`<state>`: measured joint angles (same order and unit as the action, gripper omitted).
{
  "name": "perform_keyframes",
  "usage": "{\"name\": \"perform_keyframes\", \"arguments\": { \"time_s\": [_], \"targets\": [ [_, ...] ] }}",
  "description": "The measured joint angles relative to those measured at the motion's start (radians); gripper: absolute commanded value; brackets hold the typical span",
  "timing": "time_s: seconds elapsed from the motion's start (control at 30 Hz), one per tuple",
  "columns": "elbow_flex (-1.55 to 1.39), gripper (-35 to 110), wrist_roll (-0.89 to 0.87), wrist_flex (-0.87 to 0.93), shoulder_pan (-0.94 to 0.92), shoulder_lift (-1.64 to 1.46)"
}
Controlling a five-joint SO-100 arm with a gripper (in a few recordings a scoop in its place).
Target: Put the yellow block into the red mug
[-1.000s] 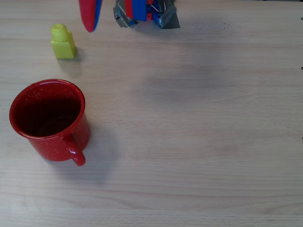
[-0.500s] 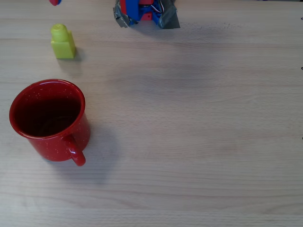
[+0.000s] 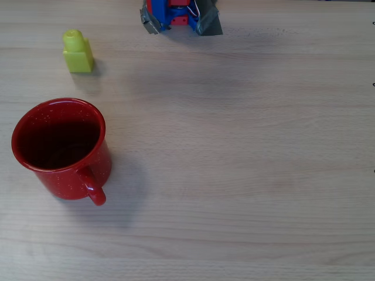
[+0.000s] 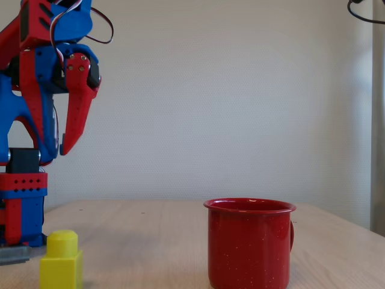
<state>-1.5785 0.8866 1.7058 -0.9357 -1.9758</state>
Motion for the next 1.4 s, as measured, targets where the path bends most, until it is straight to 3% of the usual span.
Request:
{"name": "perform_keyframes", "arguments": {
  "time_s": [0.23, 0.3, 0.47, 0.77, 1.07, 1.4],
  "targets": [
    [-0.075, 17, 0.163, 0.0, -0.103, 0.021],
    [-0.118, 28, 0.198, 0.0, -0.117, 0.021],
    [-0.152, 42, 0.201, 0.0, -0.143, 0.021],
    [-0.255, 48, 0.219, -0.058, -0.144, 0.026],
    [-0.365, 48, 0.17, -0.299, -0.115, 0.078],
    [-0.468, 48, 0.13, -0.373, -0.104, 0.114]
  ]
}}
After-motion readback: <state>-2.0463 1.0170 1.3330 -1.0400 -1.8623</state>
